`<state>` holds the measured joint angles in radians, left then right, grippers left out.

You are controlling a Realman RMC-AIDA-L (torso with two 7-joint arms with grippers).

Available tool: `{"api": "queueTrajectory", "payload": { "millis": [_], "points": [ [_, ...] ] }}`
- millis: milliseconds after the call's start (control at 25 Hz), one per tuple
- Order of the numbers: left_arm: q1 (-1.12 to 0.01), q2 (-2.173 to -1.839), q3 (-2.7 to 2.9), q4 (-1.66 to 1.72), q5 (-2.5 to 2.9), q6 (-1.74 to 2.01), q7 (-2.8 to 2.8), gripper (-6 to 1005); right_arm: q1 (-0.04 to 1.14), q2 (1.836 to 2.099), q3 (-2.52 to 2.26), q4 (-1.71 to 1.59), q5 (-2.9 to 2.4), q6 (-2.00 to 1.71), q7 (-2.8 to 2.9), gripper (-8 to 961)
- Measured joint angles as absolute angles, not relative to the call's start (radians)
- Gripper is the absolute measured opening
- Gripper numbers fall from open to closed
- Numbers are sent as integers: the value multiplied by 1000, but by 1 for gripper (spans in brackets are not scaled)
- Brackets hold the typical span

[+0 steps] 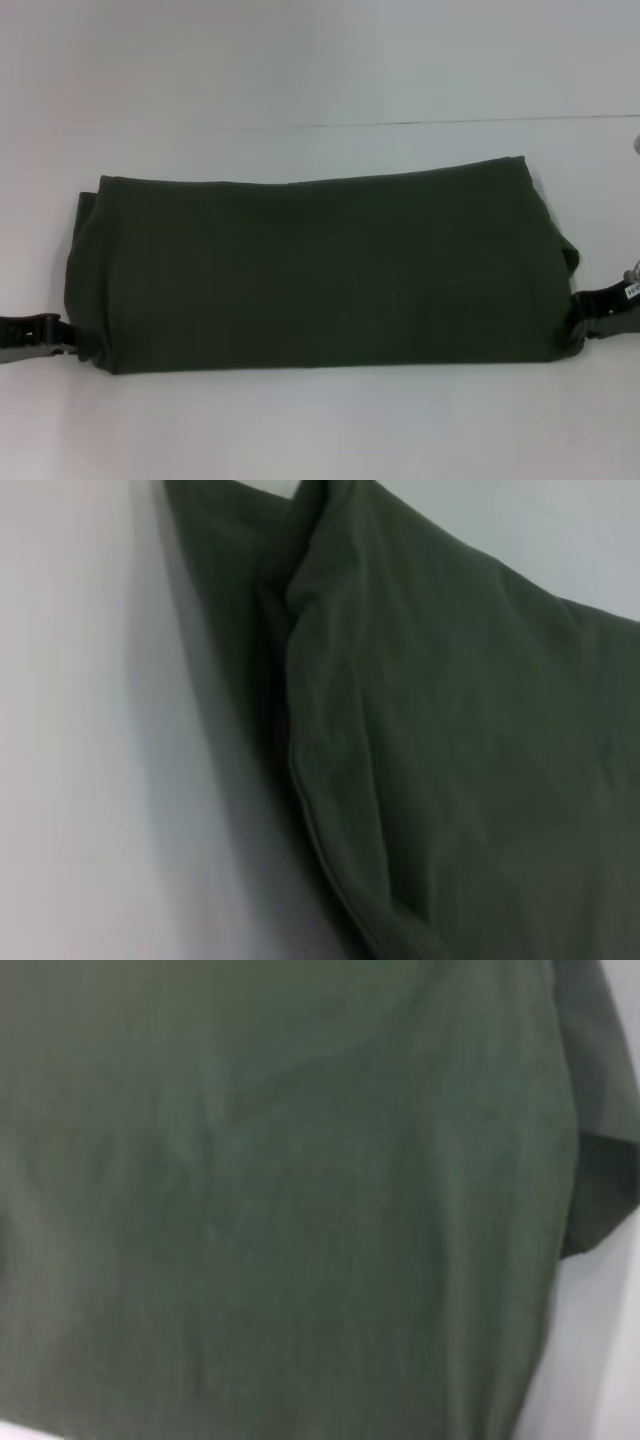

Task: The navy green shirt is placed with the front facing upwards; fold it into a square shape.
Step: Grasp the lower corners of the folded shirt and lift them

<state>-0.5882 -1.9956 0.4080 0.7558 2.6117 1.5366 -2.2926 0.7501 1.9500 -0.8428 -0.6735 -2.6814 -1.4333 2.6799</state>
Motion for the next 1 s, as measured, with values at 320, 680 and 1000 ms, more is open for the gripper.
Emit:
{"api": "queueTrajectory", "payload": {
  "millis": [320,680,1000],
  "points": [
    [-593,-1987,405,788,2688,1662,-2299,40,748,1948,-885,-674,-2681,-1545,2635,15],
    [-574,-1981,399,868,2789,1865,-2299,39,732,1952,-904,-675,-2682,-1685,2578,14],
    [-570,-1979,399,893,2805,1884,-2304,43,731,1955,-903,-676,-2683,-1717,2549,15]
  ]
}}
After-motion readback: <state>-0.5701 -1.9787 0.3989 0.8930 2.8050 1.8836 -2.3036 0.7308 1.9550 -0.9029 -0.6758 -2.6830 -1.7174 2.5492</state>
